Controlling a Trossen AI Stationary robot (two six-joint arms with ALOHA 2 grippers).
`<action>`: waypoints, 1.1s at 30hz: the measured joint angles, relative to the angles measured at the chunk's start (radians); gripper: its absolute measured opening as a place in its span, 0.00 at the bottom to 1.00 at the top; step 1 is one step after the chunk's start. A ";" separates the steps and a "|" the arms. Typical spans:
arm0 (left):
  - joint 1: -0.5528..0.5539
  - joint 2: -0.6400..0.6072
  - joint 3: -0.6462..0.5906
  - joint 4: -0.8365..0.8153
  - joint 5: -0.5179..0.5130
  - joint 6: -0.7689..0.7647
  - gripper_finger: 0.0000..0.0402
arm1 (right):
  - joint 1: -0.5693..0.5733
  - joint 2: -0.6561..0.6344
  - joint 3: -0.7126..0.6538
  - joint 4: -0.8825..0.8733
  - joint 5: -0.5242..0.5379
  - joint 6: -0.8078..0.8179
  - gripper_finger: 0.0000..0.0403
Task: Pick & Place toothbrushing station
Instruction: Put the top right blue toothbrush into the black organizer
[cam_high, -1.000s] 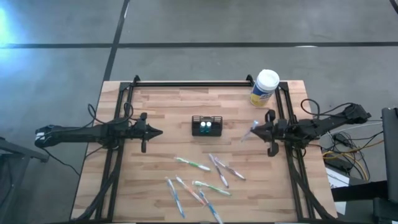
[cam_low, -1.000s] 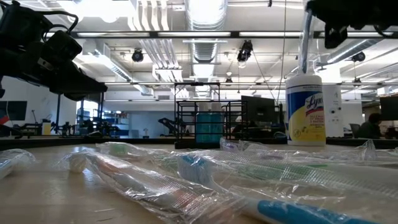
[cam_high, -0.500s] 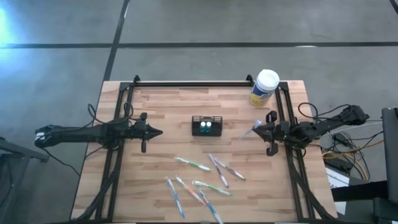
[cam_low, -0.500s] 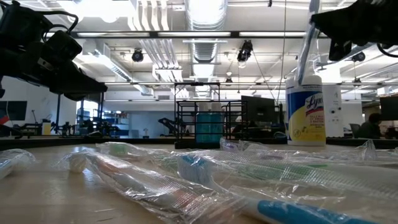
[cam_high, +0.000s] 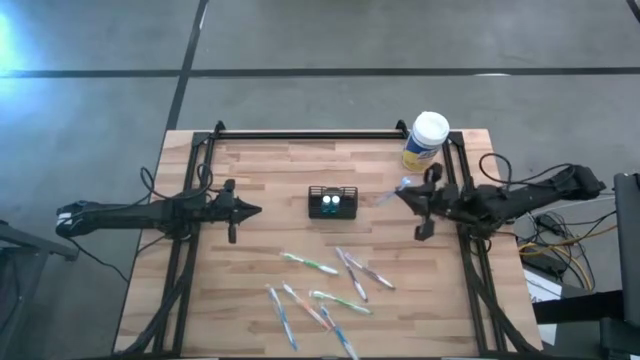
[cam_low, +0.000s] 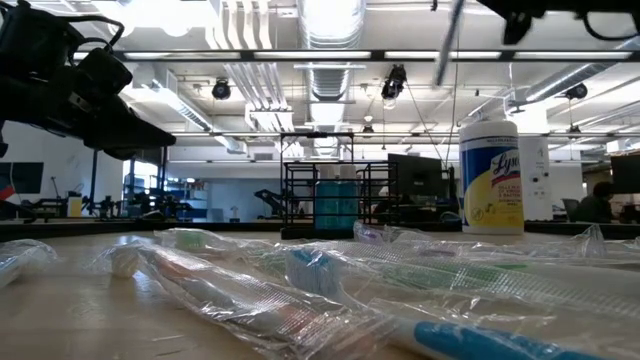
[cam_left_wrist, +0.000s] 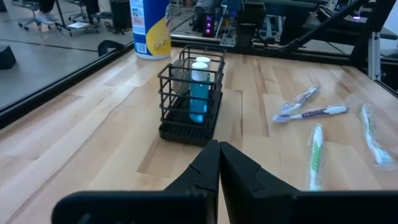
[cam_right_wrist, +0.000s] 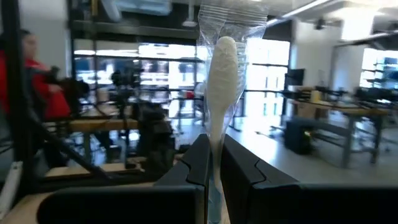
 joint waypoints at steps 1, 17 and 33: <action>0.000 0.000 0.000 0.000 0.000 0.000 0.03 | -0.022 0.041 0.027 0.007 -0.048 0.000 0.04; 0.000 0.000 0.000 -0.003 0.000 -0.002 0.04 | -0.352 0.461 0.157 0.103 -0.292 0.079 0.04; 0.000 0.000 0.000 -0.004 0.002 -0.003 0.04 | -0.365 0.665 0.103 0.223 -0.180 0.116 0.04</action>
